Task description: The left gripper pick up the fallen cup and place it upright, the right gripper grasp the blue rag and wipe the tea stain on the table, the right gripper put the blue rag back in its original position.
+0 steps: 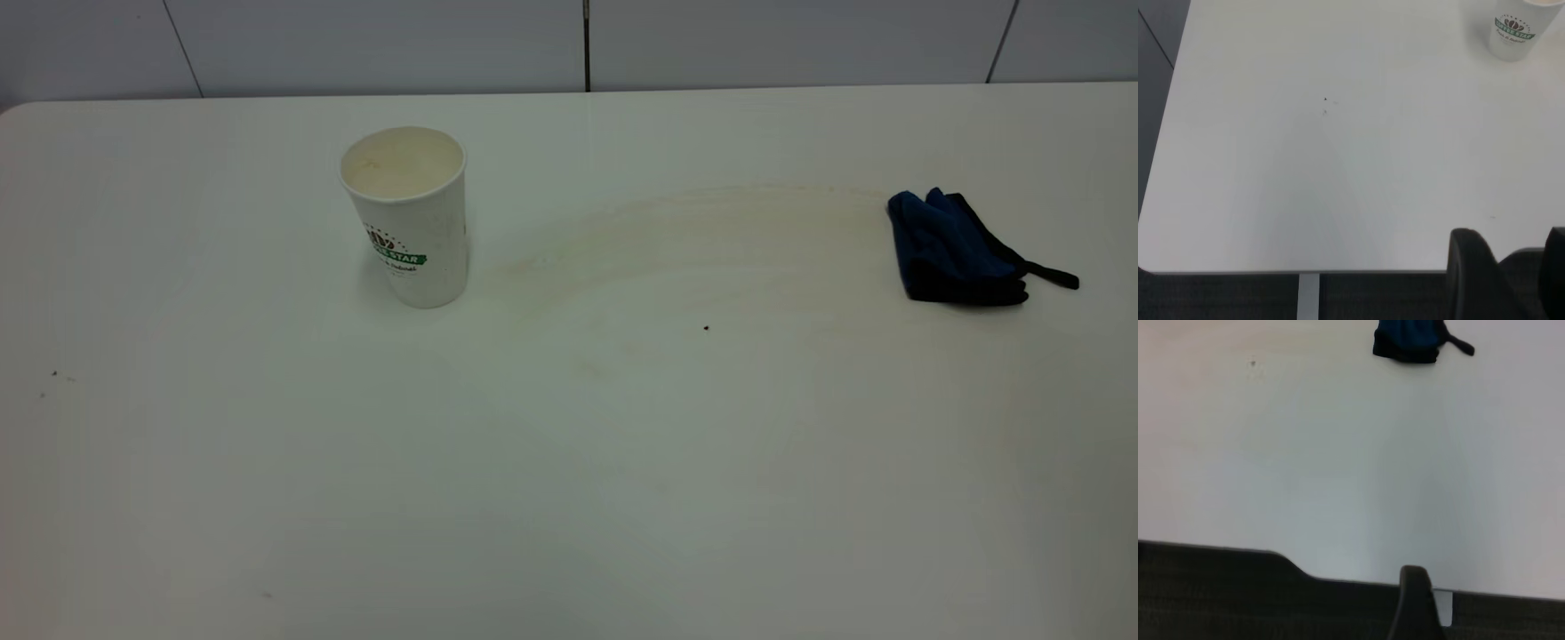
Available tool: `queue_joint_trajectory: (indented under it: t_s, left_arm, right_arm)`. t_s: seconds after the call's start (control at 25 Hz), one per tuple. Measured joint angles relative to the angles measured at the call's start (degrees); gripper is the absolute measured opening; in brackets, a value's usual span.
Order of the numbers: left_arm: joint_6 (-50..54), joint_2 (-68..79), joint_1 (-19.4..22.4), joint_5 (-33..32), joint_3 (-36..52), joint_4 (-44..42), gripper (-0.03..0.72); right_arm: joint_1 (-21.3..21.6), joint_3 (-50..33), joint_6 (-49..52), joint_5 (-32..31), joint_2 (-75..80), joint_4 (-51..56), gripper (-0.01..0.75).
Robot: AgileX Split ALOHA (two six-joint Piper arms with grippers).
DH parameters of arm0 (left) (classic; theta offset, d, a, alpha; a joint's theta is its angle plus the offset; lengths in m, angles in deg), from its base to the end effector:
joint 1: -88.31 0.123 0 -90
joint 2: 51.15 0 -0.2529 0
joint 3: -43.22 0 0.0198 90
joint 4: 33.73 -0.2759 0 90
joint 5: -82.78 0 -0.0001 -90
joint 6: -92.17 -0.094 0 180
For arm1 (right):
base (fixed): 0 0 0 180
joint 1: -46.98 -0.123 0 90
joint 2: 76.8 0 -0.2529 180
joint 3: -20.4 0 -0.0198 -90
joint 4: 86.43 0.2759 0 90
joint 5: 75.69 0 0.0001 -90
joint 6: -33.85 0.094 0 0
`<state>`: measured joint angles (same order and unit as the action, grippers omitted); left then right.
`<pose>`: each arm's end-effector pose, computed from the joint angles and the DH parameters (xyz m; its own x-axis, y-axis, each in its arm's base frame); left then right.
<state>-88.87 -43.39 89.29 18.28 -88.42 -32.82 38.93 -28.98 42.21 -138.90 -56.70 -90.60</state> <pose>0.0483 -0.0005 0.2794 -0.5092 0.0026 -0.8606 0.0010 1.0000 0.0024 0.0829 0.0056 0.2616 -0.6767 0.0180 -0.7360 -0.0162 0.9991 0.0393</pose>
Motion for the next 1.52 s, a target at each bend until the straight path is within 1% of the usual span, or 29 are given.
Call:
queue_joint_trajectory:
  t_s: [0.24,0.32,0.4,0.76,0.96,1.04,1.52]
  left_arm:
    - [0.0,0.0,0.0,0.0,0.0,0.0,0.278]
    - [0.0,0.0,0.0,0.0,0.0,0.0,0.278]
    - [0.0,0.0,0.0,0.0,0.0,0.0,0.278]
    - [0.0,0.0,0.0,0.0,0.0,0.0,0.278]
    - [0.0,0.0,0.0,0.0,0.0,0.0,0.278]
    - [0.0,0.0,0.0,0.0,0.0,0.0,0.278]
    - [0.0,0.0,0.0,0.0,0.0,0.0,0.278]
  right_arm:
    - [11.6,0.0,-0.2,-0.2,-6.2,-0.2,0.592]
    - [14.5,0.0,-0.2,-0.2,-8.6,-0.4,0.588]
    - [16.1,0.0,-0.3,-0.4,-10.6,-0.4,0.585]
    - [15.8,0.0,-0.4,-0.6,-12.2,-0.4,0.581]
    - [10.9,0.0,-0.6,-0.6,-12.2,-0.4,0.580]
    - [10.4,0.0,-0.6,-0.6,-12.2,-0.4,0.580]
    - [10.3,0.0,-0.6,-0.6,-12.2,-0.4,0.580]
